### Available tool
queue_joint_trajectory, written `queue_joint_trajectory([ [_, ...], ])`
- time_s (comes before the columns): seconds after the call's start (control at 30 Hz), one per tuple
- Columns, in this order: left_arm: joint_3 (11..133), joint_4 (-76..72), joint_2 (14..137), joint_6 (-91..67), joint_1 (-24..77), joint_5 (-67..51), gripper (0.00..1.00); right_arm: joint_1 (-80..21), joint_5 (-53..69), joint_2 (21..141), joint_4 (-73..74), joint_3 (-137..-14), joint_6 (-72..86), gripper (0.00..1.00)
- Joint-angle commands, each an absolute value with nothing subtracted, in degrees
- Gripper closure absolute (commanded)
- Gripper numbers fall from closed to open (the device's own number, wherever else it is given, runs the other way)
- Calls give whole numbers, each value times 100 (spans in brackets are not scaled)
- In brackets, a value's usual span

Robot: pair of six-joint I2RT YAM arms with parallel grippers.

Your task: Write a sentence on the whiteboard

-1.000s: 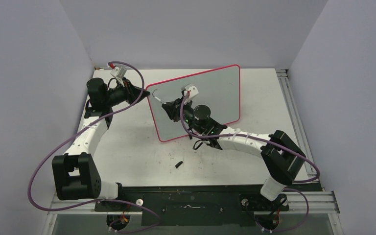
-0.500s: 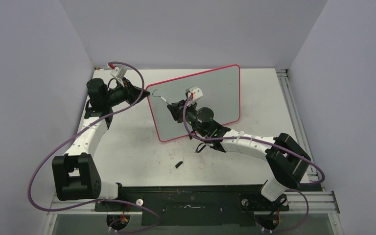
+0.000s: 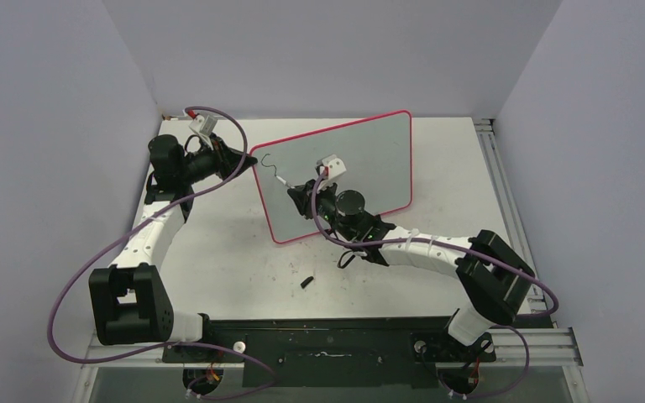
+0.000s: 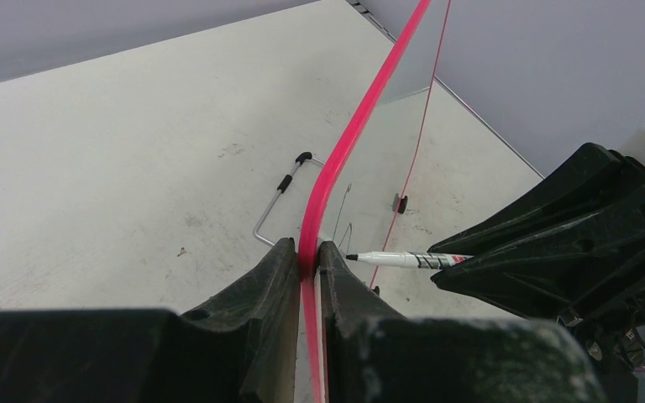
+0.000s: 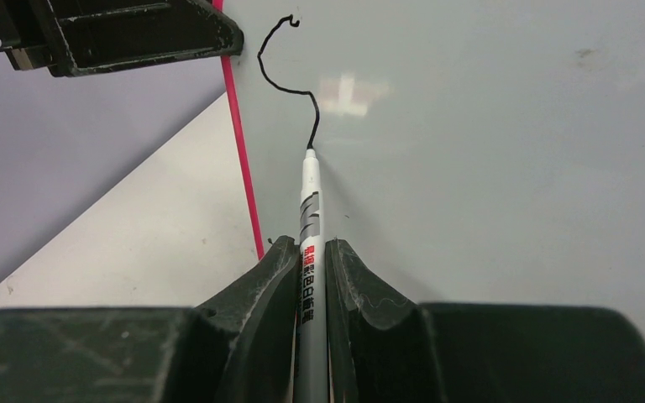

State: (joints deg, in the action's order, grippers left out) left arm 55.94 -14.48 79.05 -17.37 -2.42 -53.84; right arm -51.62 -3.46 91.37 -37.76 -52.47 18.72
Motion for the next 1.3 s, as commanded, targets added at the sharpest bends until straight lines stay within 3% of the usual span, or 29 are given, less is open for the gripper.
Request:
queue_joint_trajectory([
  [0.0, 5554, -1559, 7721, -1685, -237, -5598, 100, -5206, -523, 9062, -3690, -5215, 1782, 95],
  [0.63, 5546, -1582, 7684, -1681, -242, -5599, 100, -5454, -387, 9500, -3749, -5782, 1678, 95],
  [1.27, 5510, -1538, 7640, -1623, -286, -5586, 100, -5423, -635, 8311, -3308, -5394, 1400, 95],
])
